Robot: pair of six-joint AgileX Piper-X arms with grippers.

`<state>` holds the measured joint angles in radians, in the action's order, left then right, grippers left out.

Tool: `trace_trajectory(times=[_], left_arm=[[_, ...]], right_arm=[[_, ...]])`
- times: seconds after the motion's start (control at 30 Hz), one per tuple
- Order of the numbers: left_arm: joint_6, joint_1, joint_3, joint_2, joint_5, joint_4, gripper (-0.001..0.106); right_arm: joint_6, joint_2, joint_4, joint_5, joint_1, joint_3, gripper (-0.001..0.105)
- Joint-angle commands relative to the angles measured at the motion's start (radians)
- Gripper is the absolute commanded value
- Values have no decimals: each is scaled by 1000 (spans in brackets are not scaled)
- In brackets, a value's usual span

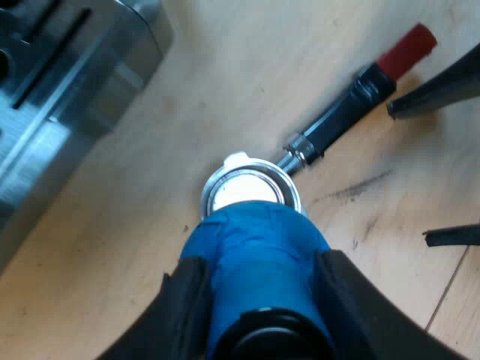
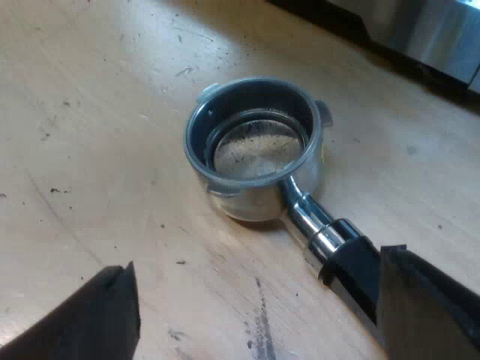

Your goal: Grind coffee beans and then tamp

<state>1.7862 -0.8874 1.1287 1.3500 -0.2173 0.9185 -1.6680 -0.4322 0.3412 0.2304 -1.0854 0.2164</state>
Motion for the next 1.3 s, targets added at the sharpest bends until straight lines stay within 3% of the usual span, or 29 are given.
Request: trace_trajectory(times=[0.03, 0.43, 0.87, 1.0, 1.3], left_arm=[[11, -23, 7, 19, -5, -5, 0], [9, -76, 7, 118, -5, -62, 0], [5, -75, 7, 193, 5, -93, 0], [5, -75, 7, 213, 49, -97, 0], [5, -75, 7, 256, 41, -128, 0]], right_arm=[[-15, 5, -1, -3, -1, 6, 67], [-15, 5, -1, -3, -1, 6, 67], [-13, 5, -1, -3, -1, 6, 67], [-13, 5, -1, -3, -1, 6, 67], [-13, 5, -1, -3, -1, 6, 67]])
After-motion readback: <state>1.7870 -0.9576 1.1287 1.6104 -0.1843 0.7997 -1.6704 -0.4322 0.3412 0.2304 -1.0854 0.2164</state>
